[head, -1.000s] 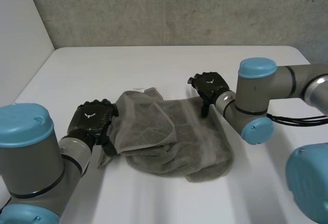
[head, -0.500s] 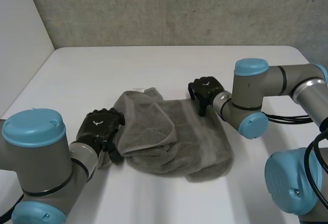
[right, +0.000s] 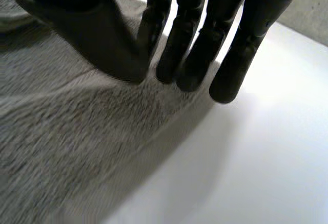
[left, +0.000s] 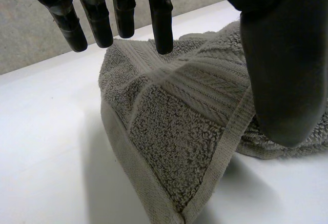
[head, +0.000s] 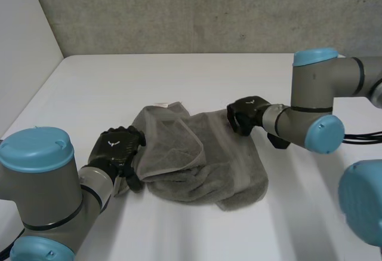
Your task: Fold the towel.
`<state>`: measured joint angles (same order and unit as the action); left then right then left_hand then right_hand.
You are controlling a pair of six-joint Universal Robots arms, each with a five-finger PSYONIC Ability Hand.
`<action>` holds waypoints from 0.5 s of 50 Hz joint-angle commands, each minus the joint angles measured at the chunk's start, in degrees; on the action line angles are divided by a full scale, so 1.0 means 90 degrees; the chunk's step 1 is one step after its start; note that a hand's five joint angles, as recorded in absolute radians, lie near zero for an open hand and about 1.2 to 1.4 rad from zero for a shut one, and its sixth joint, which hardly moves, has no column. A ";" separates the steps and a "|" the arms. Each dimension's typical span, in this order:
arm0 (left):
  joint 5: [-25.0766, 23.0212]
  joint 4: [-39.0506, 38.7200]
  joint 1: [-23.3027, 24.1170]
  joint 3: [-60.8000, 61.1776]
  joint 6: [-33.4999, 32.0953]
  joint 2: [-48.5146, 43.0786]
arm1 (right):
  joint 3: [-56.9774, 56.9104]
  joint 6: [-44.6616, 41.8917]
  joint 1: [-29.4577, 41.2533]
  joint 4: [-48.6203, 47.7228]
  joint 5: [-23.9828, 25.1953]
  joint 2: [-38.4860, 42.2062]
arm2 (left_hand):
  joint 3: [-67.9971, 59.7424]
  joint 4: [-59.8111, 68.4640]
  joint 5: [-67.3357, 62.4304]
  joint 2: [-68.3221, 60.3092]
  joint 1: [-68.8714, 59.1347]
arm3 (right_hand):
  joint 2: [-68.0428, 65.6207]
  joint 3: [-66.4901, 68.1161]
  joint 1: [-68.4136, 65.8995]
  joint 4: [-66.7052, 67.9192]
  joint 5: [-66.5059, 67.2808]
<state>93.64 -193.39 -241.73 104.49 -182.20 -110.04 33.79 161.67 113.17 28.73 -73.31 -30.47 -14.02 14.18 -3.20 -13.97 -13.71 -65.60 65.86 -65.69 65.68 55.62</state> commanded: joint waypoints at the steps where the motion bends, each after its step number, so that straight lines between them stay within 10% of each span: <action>1: 0.0006 0.0013 0.0003 0.0001 0.0000 0.0000 | 0.1568 -0.0151 -0.0094 -0.0672 -0.0047 -0.0980 | 0.0447 -0.0465 0.0355 0.0441 0.0412 | 0.5889 -0.5917 0.5898 -0.5897 -0.5890; 17: -0.0033 0.0013 -0.0133 0.0118 -0.0010 0.0195 | 0.4400 -0.0161 -0.0094 -0.1268 0.0294 -0.2836 | 0.0447 -0.0465 0.0355 0.0441 0.0412 | 0.5216 -0.5244 0.5225 -0.5224 -0.5217; 25: -0.0092 0.0042 -0.0182 0.0157 0.0000 0.0274 | 0.5209 -0.0259 -0.0298 -0.1307 0.0597 -0.2875 | 0.0447 -0.0465 0.0355 0.0441 0.0412 | 0.1636 -0.1665 0.1645 -0.1645 -0.1637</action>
<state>93.07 -193.14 -243.06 105.68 -182.25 -107.90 76.62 159.81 112.04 17.01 -69.65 -56.45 -14.02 14.18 -3.20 -13.97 -13.71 -34.84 34.76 -35.03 34.73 25.10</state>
